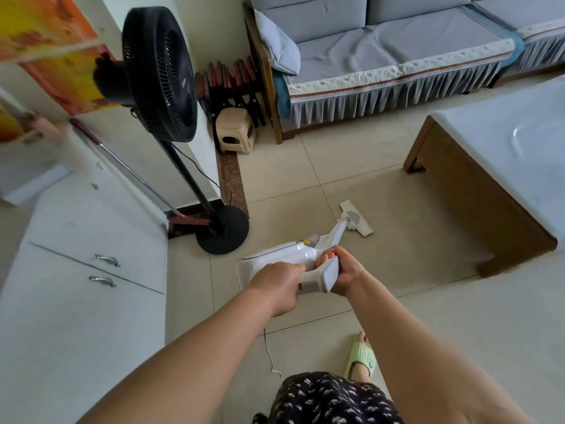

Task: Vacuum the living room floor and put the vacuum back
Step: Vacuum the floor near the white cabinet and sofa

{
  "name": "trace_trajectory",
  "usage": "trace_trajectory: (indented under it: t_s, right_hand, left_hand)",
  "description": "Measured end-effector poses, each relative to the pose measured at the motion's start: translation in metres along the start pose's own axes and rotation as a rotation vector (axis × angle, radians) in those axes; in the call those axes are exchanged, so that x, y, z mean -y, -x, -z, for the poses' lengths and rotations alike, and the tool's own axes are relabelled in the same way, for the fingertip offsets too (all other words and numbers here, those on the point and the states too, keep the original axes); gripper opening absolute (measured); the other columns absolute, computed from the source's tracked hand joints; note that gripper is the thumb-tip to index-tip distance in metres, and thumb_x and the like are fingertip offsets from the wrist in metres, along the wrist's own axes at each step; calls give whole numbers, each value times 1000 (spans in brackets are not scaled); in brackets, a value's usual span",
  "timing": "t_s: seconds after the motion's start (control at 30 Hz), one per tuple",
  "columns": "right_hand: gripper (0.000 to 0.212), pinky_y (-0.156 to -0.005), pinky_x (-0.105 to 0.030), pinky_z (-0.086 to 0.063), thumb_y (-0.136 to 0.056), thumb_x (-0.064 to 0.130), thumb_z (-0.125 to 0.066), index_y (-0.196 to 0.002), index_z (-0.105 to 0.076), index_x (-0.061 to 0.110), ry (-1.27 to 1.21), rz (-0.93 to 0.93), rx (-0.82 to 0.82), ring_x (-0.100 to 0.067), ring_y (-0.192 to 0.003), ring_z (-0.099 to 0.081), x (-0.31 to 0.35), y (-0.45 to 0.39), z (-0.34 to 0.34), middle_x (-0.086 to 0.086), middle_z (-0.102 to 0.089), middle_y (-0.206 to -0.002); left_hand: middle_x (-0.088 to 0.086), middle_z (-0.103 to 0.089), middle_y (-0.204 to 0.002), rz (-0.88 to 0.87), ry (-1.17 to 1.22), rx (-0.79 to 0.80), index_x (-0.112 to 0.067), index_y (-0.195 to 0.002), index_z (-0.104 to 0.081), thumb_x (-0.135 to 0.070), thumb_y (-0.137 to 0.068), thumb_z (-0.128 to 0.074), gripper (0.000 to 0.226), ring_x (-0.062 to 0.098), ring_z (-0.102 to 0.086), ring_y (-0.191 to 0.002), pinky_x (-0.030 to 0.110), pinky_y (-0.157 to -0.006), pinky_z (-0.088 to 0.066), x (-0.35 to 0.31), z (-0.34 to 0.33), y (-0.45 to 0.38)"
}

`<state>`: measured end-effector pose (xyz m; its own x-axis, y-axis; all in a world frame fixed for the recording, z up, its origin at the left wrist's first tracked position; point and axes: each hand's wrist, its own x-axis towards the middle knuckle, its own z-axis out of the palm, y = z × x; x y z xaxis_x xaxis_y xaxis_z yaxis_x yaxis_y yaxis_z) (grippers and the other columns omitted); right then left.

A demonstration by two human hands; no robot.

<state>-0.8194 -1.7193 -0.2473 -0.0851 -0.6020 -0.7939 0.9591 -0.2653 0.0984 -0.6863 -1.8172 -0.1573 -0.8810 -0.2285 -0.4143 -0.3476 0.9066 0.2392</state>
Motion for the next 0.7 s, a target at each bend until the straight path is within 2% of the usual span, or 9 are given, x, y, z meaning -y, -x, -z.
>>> trace_trajectory:
  t_s: [0.2, 0.27, 0.37, 0.53, 0.7]
  right_hand:
    - [32, -43, -18, -46, -82, 18, -58, -52, -50, 12, -3, -32, -10, -10, -40, -48, -57, 11, 17, 6, -48, -50]
    - [29, -43, -18, -45, -80, 15, -57, -52, -49, 13, -6, -23, -4, -10, -40, -48, -61, 12, 25, 6, -47, -49]
    - [23, -44, -17, -46, -73, 12, -56, -52, -48, 13, 2, 12, 15, -10, -40, -48, -51, 17, 35, 7, -46, -50]
    - [19, -46, -18, -47, -72, 14, -57, -57, -45, 15, 31, 32, 21, -10, -42, -48, -13, 16, 51, 7, -45, -52]
    - [17, -45, -19, -48, -72, 15, -57, -60, -45, 16, 35, 35, 43, -10, -42, -50, 22, 11, 48, 8, -46, -51]
  left_hand:
    - [7, -63, -100, 4, -24, 39, -19, -98, -54, -13, -84, -52, 15, 29, -59, -94, 30, -68, -42, 11, -14, 61]
    - [8, -64, -100, -21, -40, 46, -18, -99, -54, -12, -84, -51, 16, 30, -59, -94, 30, -67, -40, 7, -15, 66]
    - [8, -64, -101, -69, -47, 48, -17, -102, -54, -12, -85, -52, 18, 30, -59, -93, 29, -65, -36, -6, -15, 64]
    - [11, -64, -99, -79, -8, 51, -22, -90, -43, -14, -86, -52, 13, 32, -59, -92, 29, -65, -35, -34, -21, 43]
    - [11, -64, -100, -73, -14, 34, -17, -99, -51, -13, -85, -53, 15, 33, -59, -92, 30, -65, -37, -47, -16, 12]
